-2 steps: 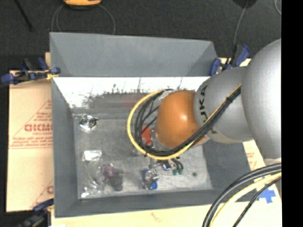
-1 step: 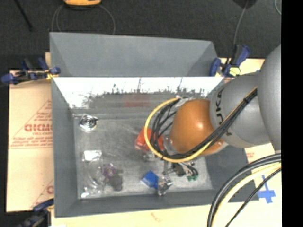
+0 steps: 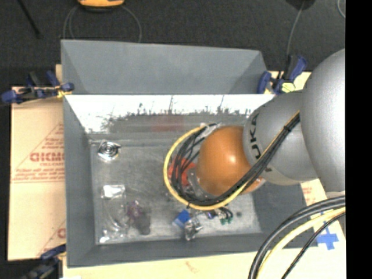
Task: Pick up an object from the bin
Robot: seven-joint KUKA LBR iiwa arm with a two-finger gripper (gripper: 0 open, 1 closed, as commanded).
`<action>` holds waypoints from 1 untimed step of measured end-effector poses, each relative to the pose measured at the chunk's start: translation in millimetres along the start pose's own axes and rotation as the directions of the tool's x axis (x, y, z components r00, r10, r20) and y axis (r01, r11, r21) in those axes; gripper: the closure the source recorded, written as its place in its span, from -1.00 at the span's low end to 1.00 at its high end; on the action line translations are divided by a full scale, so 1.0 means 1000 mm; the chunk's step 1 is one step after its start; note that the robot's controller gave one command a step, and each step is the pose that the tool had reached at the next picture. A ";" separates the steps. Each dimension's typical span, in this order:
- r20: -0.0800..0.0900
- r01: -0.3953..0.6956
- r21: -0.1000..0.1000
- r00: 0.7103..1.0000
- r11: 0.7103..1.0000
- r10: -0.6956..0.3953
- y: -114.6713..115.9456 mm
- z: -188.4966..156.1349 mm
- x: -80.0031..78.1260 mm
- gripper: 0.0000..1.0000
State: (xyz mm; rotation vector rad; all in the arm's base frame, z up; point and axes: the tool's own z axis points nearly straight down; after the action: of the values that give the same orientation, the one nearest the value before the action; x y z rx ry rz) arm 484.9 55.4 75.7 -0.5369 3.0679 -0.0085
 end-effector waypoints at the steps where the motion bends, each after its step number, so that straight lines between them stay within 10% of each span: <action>1: -0.003 0.001 -0.005 1.000 1.000 -0.001 0.003 -0.001 0.001 1.00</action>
Offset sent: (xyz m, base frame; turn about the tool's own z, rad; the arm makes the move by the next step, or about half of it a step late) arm 0.0000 0.0000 0.0000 0.0000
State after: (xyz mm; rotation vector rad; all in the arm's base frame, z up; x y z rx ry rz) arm 483.5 57.6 76.2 -0.5390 3.0716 -0.0016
